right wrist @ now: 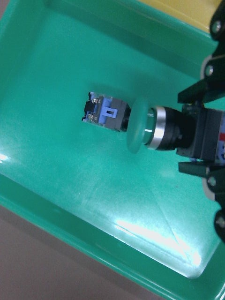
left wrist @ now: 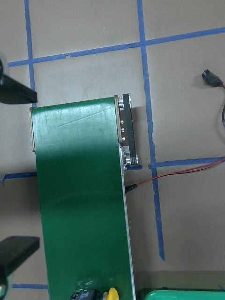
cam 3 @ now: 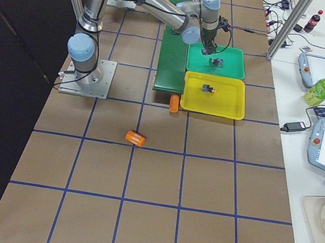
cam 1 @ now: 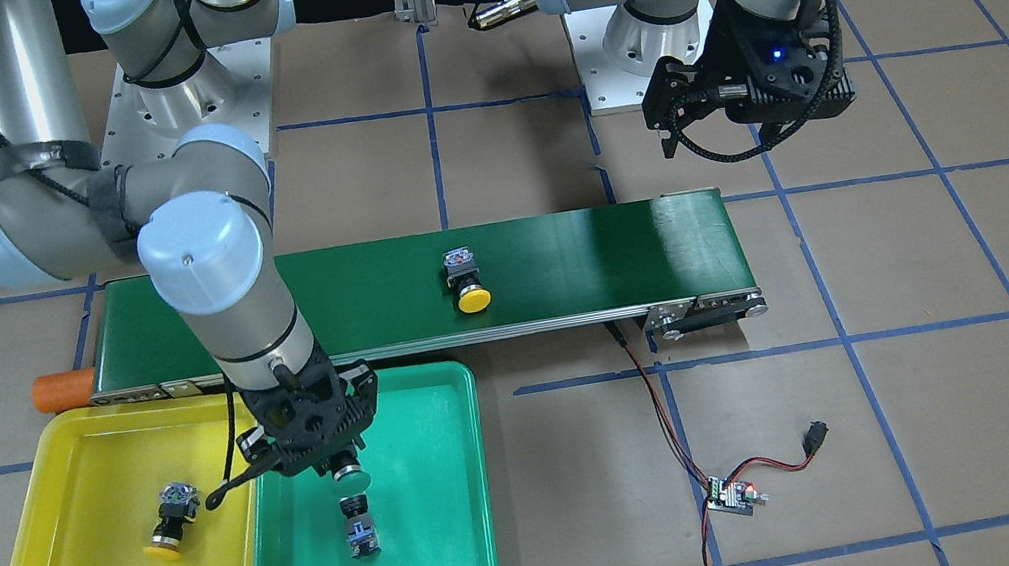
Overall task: Sort buttons by color to trays
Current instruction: 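Place the green switch in the green tray with the right gripper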
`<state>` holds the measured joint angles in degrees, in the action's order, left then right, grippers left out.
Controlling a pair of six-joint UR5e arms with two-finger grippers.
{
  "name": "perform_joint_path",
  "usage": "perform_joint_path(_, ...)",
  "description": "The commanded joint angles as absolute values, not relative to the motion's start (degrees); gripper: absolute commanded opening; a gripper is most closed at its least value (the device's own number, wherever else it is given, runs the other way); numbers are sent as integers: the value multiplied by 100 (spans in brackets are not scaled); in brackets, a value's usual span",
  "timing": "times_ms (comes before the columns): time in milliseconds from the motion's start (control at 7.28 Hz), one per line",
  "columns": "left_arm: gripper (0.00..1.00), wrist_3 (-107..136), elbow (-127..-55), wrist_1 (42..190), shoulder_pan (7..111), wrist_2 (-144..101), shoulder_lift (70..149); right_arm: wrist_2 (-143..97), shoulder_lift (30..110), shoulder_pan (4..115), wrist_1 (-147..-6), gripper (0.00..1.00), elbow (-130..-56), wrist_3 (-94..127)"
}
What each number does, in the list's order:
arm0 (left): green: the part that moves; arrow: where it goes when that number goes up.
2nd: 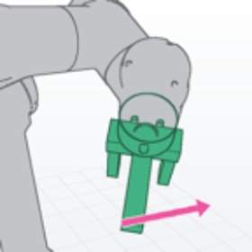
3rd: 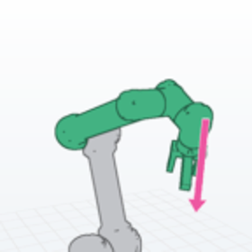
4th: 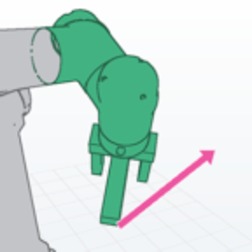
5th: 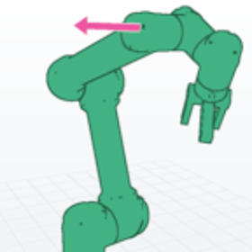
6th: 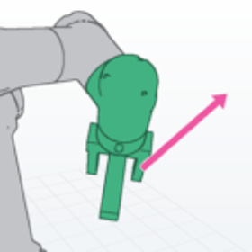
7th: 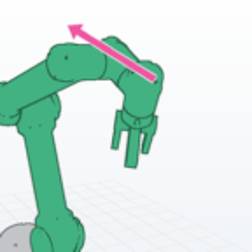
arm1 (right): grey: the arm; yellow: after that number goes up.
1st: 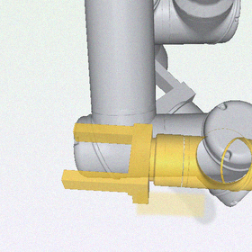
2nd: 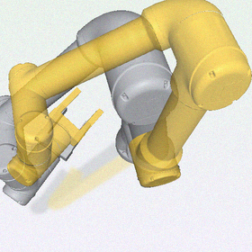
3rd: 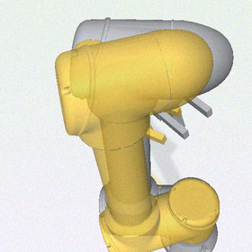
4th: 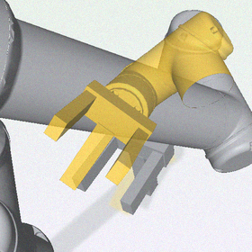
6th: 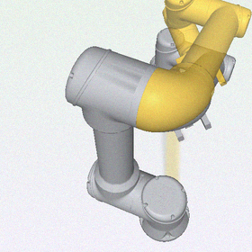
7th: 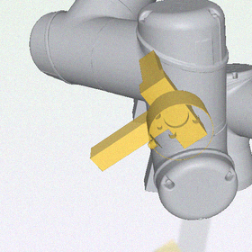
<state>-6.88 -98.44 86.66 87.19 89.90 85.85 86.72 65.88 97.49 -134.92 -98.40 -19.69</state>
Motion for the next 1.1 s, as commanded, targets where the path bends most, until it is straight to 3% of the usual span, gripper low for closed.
perform_joint_path(0, 100, -694, -9844, 8640, 8719, 9000, 8622, 8684, 6477, 9695, -13159, 100, -9668, -1969)
perform_joint_path(412, 100, -686, -9835, 8631, 8719, 8991, 8543, 8710, 7107, 9572, -12159, 100, -9904, -1960)
perform_joint_path(962, 100, -686, -9783, 8631, 8710, 8982, 8482, 8710, 8750, 9123, -12102, 100, -11746, -1445)
